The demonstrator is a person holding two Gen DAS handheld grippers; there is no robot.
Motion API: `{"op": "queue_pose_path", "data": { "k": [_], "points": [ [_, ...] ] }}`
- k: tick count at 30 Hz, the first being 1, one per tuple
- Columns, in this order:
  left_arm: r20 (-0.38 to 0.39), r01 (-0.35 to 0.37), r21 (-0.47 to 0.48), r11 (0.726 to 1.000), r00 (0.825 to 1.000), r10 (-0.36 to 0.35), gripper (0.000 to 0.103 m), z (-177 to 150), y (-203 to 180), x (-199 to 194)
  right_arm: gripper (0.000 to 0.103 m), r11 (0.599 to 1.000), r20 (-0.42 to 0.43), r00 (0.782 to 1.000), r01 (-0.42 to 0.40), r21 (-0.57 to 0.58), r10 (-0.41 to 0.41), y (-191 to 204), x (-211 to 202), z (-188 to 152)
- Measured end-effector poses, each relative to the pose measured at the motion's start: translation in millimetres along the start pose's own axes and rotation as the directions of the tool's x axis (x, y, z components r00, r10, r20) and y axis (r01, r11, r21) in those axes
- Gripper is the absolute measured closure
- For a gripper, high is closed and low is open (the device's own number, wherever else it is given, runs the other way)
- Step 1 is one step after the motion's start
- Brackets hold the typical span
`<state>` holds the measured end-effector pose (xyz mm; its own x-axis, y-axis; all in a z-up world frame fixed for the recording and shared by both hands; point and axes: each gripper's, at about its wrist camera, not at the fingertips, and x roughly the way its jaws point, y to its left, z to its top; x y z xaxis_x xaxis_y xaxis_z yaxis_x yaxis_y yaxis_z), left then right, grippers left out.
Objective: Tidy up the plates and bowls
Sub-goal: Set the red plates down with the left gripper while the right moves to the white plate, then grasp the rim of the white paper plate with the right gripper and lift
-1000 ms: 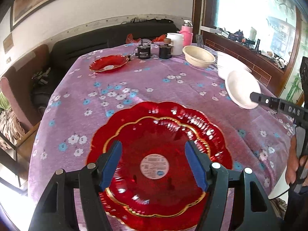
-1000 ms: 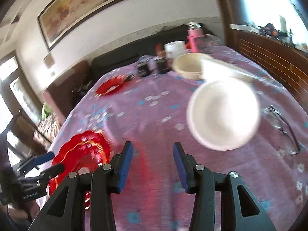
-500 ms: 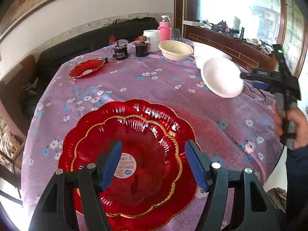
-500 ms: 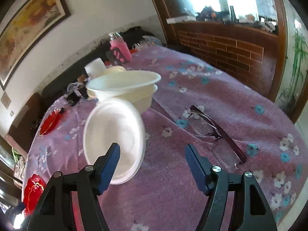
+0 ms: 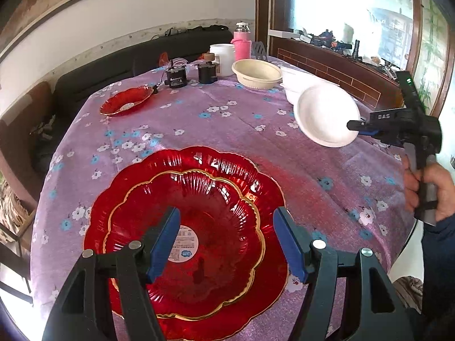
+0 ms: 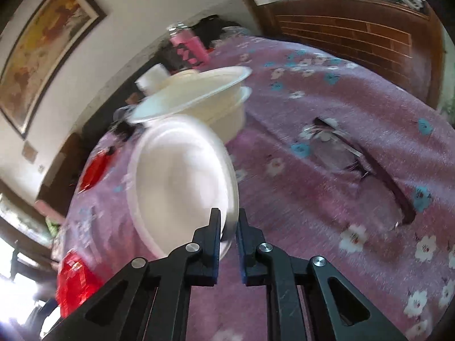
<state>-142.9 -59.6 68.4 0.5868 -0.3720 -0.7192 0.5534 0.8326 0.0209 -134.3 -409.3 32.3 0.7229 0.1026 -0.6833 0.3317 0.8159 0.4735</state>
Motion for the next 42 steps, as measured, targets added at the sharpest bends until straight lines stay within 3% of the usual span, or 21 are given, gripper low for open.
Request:
{"op": "queue_pose_path", "data": {
  "k": [3, 7, 10, 12, 16, 20, 21, 26, 30, 34, 39, 40, 41, 42],
  "points": [
    [0.0, 0.003, 0.002, 1.0, 1.0, -0.003, 0.036, 0.1, 0.3, -0.7, 0.092, 0.996, -0.043, 0.995, -0.089, -0.013, 0.088, 13.9, -4.1, -10.2],
    [-0.017, 0.001, -0.001, 1.0, 1.0, -0.001, 0.036, 1.0, 1.0, 2.2, 0.092, 0.974, -0.119, 0.967, -0.225, -0.003, 0.223, 27.4, -6.4, -28.8],
    [-0.035, 0.013, 0.0, 1.0, 0.999, -0.013, 0.036, 5.4, -2.2, 5.9, 0.092, 0.963, -0.202, 0.945, -0.268, -0.034, 0.256, 40.7, -3.1, -41.1],
    [-0.044, 0.025, 0.008, 1.0, 0.999, -0.025, 0.036, 10.3, -6.2, 9.1, 0.092, 0.964, -0.214, 0.946, -0.258, -0.054, 0.242, 44.6, -2.1, -46.3],
    [-0.057, 0.029, 0.021, 0.999, 0.998, -0.028, 0.036, 21.8, -15.8, 14.1, 0.089, 0.983, -0.132, 0.987, -0.112, -0.142, 0.093, 45.4, -6.7, -44.7],
    [-0.077, 0.062, 0.003, 0.998, 0.995, -0.062, 0.036, 42.4, -21.8, 16.8, 0.061, 0.987, -0.078, 0.991, -0.114, -0.11, 0.105, 33.8, -16.8, -35.7],
    [-0.081, 0.072, 0.003, 0.997, 0.994, -0.071, 0.036, 50.9, -23.9, 18.1, 0.061, 0.988, -0.066, 0.992, -0.112, -0.106, 0.106, 31.8, -19.3, -32.7],
    [-0.147, 0.092, -0.03, 0.995, 0.985, -0.095, 0.037, 101.4, -32.6, 49.2, 0.061, 0.992, -0.027, 0.993, -0.114, -0.062, 0.112, 21.0, -20.8, -11.0],
    [-0.247, 0.091, -0.111, 0.99, 0.962, -0.116, 0.063, 127.7, -36.1, 91.2, 0.062, 0.994, -0.028, 0.996, -0.091, -0.053, 0.09, 18.8, -9.6, 2.5],
    [-0.3, 0.044, -0.149, 0.988, 0.95, -0.087, 0.063, 142.3, -40.2, 130.3, 0.063, 0.997, -0.039, 0.998, -0.056, -0.053, 0.054, 16.3, 3.2, 10.2],
    [-0.333, 0.06, -0.236, 0.97, 0.933, -0.139, 0.063, 145.5, -39.9, 164.6, 0.064, 0.997, -0.07, 0.996, -0.062, -0.038, 0.059, 12.5, 20.5, 16.7],
    [-0.34, 0.062, -0.24, 0.969, 0.929, -0.144, 0.069, 145.4, -41.6, 169.7, 0.066, 0.998, -0.076, 0.996, -0.054, -0.035, 0.051, 11.8, 25.2, 16.9],
    [-0.343, 0.07, -0.248, 0.966, 0.927, -0.155, 0.075, 145.2, -43.5, 172.7, 0.077, 0.998, -0.085, 0.995, -0.06, -0.026, 0.057, 10.6, 30.0, 17.1],
    [-0.346, 0.1, -0.259, 0.961, 0.919, -0.188, 0.088, 144.0, -46.4, 176.8, 0.087, 0.997, -0.096, 0.992, -0.079, -0.019, 0.077, 9.9, 33.7, 17.0]
  ]
}}
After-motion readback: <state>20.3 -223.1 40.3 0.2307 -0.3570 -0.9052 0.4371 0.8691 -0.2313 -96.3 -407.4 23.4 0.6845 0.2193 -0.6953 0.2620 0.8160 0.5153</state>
